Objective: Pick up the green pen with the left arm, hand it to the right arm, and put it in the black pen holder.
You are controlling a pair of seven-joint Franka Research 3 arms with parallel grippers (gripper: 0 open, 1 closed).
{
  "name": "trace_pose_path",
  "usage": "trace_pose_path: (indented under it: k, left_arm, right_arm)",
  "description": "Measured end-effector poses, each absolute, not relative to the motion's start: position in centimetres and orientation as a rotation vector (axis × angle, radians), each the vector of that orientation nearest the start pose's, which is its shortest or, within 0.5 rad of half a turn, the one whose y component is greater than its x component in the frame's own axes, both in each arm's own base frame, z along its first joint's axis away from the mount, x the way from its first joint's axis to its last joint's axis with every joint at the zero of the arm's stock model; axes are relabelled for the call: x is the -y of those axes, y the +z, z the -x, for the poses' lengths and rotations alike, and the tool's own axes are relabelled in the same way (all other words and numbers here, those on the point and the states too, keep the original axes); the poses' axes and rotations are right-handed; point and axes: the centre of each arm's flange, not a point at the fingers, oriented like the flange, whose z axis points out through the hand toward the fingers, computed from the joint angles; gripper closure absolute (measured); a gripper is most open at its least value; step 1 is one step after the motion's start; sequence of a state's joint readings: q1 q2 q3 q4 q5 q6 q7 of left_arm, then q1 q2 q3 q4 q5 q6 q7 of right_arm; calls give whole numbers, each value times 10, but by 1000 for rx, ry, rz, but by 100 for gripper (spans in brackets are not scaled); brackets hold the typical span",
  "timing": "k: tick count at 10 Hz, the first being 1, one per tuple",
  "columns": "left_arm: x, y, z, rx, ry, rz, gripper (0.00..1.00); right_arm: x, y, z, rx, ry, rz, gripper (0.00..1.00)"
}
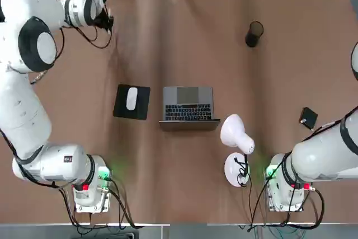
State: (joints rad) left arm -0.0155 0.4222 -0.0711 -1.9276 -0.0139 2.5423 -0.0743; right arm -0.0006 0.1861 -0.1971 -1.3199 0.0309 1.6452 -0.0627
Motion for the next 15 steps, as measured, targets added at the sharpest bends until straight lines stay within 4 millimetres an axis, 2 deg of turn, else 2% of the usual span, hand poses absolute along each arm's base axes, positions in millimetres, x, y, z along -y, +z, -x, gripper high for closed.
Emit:
trace_pose_path:
  k: [1, 3, 6, 8, 9, 11, 13, 14, 15]
  left_arm:
    - [81, 318, -642, -80, -267, 3197, 82]
    - [141, 377, -650, -401, -223, 3175, 82]
    - [213, 459, -647, -871, -259, 3017, 82]
    - [270, 516, -630, -1073, -345, 2979, 82]
    - [295, 537, -617, -1185, -355, 2955, 82]
    - [335, 558, -591, -1404, -357, 2889, 82]
    - [348, 575, -580, -1553, -369, 2818, 82]
    - [351, 583, -578, -1620, -392, 2777, 82]
    - [354, 588, -576, -1659, -405, 2752, 82]
  right_arm:
    - [104, 644, -610, -201, -223, 3150, 0]
    - [103, 644, -610, -198, -222, 3150, 0]
    - [103, 644, -610, -198, -223, 3150, 0]
    - [103, 644, -610, -197, -223, 3150, 0]
    - [101, 644, -610, -193, -224, 3149, 0]
    - [95, 644, -611, -176, -224, 3147, 0]
    - [83, 643, -613, -160, -223, 3138, 0]
    - [66, 642, -616, -219, -220, 3127, 0]
    - [44, 640, -619, -352, -218, 3104, 0]
